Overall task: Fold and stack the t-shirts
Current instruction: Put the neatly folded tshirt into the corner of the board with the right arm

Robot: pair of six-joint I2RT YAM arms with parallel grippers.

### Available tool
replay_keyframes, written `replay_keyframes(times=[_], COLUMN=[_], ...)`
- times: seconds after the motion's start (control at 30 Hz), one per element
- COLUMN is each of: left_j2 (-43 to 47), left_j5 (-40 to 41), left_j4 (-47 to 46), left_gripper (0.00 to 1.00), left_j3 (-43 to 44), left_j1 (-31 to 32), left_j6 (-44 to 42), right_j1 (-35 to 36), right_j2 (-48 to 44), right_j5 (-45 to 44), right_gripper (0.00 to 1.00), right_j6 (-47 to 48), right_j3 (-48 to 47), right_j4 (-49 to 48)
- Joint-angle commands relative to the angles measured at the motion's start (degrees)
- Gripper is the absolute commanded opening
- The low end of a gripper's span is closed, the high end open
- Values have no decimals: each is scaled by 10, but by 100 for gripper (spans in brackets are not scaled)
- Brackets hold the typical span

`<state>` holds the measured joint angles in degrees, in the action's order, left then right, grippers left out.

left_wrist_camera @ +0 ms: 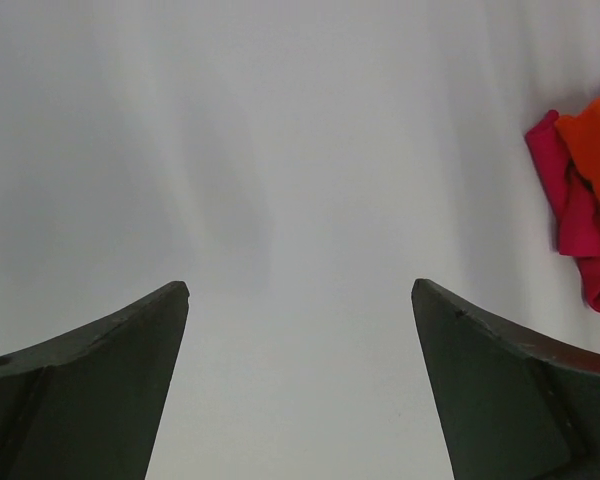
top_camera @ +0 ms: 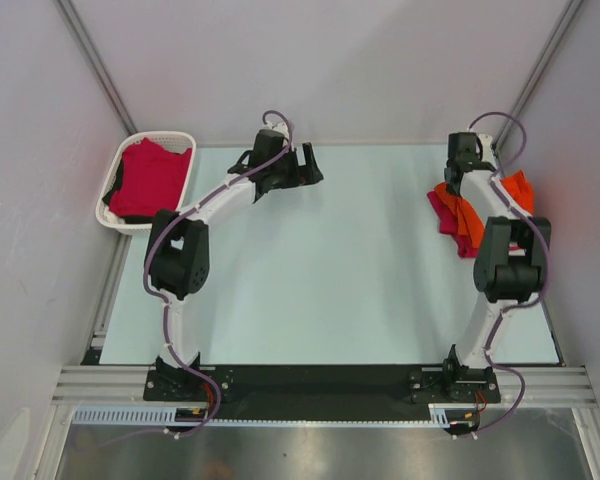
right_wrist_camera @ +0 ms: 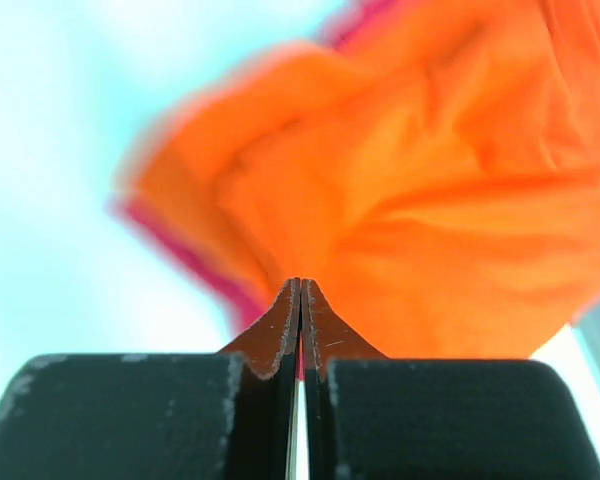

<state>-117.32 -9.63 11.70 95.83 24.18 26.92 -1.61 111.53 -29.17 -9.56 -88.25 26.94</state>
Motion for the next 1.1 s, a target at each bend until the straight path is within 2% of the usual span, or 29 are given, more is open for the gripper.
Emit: replay_keyframes(times=[0.0,0.03,0.07,0.1,0.13,0.17,0.2,0.27,0.3,0.33,0.4,0.63,0.7,1.07], left_j2=[38,39,40,42,43,43,44,44,45,45,46,56,60,53], left_j5=[8,9,9,8,4,3,2,2,2,2,0,8,13,29], left_j4=[-5,-5,-6,-10,-12,-12,-16,-19,-21,-22,-26,-32,-34,-24], left_gripper=[100,100,100,100,100,100,99,99,99,99,99,99,99,99], left_j3=[-16,-19,-24,-27,-28,-33,-35,-40,-42,-43,-47,-64,-71,-69], left_j1=[-5,-5,-5,-5,-5,-5,-5,-5,-5,-5,-5,-5,-5,-5], left_j6=[-5,-4,-4,-4,-4,-4,-4,-4,-5,-4,-3,-9,-13,-27], right_j1=[-85,-109,-134,-180,-199,-218,-230,-259,-272,-277,-282,-284,-284,-285], right_j2=[-151,-164,-176,-175,-170,-153,-144,-126,-109,-98,-56,102,128,222], right_j5=[237,310,442,499,547,630,663,725,735,748,760,755,750,746], right_gripper=[3,4,4,4,1,0,0,0,0,0,0,0,0,0], right_j6=[-62,-113,-144,-175,-250,-283,-322,-441,-481,-558,-613,-816,-836,-867], right_j3=[63,84,104,122,154,170,189,252,297,317,339,361,347,262], right_j4=[-121,-180,-215,-250,-320,-359,-397,-534,-641,-690,-809,-1102,-1127,-1127])
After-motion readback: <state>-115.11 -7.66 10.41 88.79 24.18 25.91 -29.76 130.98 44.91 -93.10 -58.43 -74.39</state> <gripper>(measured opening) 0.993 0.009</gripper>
